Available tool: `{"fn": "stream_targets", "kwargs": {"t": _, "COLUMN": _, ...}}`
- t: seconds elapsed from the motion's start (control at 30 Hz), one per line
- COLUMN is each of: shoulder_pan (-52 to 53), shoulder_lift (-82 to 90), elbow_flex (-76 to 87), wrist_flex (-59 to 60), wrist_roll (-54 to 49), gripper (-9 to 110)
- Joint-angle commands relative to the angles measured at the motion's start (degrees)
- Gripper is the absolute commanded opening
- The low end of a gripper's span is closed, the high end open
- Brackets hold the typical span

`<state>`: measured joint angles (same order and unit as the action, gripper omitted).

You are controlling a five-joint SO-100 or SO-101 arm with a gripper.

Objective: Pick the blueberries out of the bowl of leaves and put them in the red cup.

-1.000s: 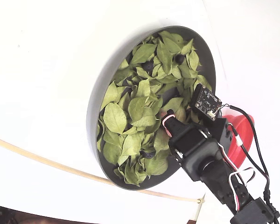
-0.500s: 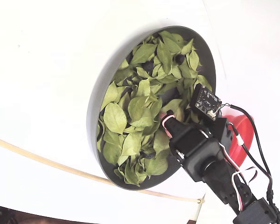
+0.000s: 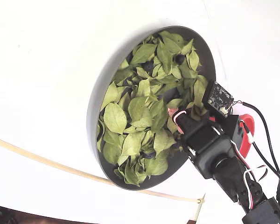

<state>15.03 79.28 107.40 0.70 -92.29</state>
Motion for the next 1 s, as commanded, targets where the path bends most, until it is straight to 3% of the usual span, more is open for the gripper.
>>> {"fn": "stream_targets", "kwargs": {"t": 0.0, "shoulder_pan": 0.53, "shoulder_lift": 7.12, "elbow_flex": 0.26, "wrist_flex": 0.09, "wrist_roll": -1.23, "gripper": 14}}
{"fn": "stream_targets", "kwargs": {"t": 0.97, "shoulder_pan": 2.64, "shoulder_lift": 4.92, "elbow_flex": 2.72, "wrist_flex": -0.09, "wrist_roll": -3.34, "gripper": 14}}
